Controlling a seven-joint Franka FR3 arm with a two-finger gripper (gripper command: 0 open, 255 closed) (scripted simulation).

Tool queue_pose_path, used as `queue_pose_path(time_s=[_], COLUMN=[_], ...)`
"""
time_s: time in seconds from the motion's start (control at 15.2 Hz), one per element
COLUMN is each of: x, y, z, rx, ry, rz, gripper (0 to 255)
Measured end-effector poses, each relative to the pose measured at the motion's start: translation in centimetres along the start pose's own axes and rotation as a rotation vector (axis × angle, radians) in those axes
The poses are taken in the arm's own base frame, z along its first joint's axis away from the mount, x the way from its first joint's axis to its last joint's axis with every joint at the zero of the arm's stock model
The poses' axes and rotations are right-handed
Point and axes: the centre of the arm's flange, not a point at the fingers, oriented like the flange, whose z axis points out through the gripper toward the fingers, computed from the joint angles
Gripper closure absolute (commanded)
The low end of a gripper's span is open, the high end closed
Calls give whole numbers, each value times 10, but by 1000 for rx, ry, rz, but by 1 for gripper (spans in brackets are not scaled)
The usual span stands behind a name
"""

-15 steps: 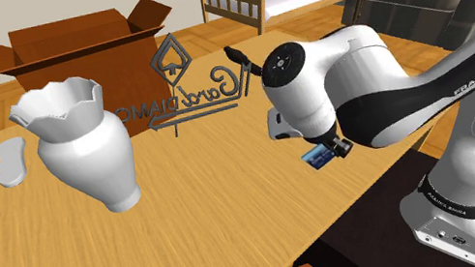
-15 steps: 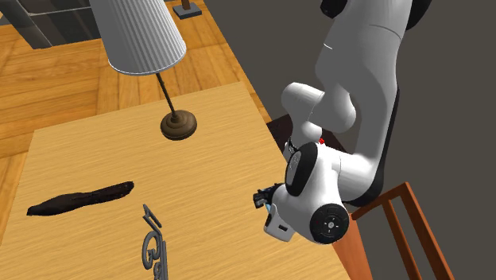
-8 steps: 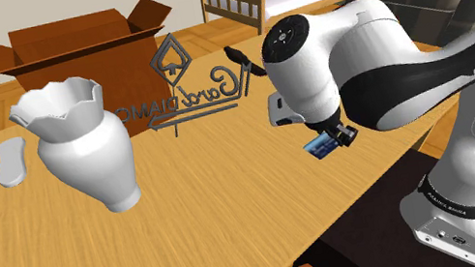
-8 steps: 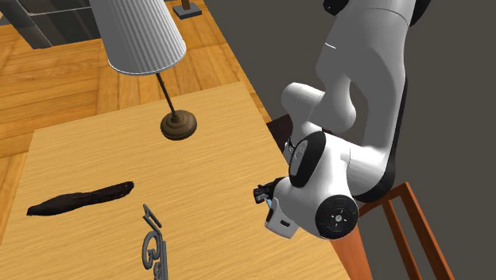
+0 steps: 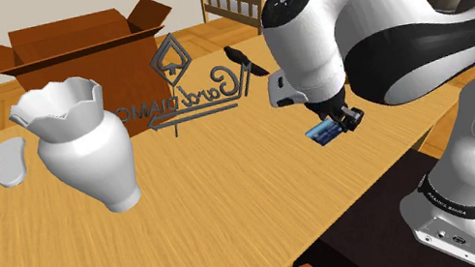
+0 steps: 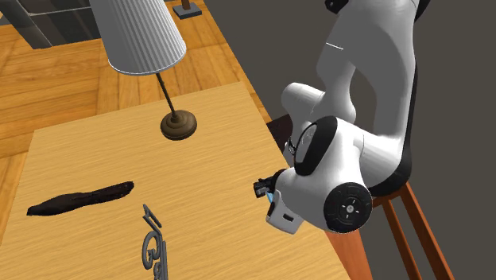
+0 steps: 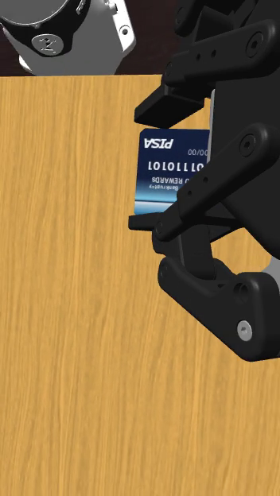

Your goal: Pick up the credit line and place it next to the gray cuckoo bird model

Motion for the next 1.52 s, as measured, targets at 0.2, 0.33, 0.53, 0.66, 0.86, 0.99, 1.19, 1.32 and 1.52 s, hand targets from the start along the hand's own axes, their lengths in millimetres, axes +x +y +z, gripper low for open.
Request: queue_pose_path(time_s=[0.2,0.33,0.53,0.66,0.86,0.99,1.19,1.32,1.52], x=[-8,-12,-22,-30,-39,-47,-51,-60,-67], y=[6,23,64,88,129,153,191,215,252], z=[-11,-9,-7,2,6,10,15,19,23], rx=[0,1,2,2,1,1,1,1,1], ry=[0,0,1,0,0,0,0,0,0], rz=[0,0,1,1,1,1,0,0,0], gripper=[255,255,255,255,255,255,255,255,255])
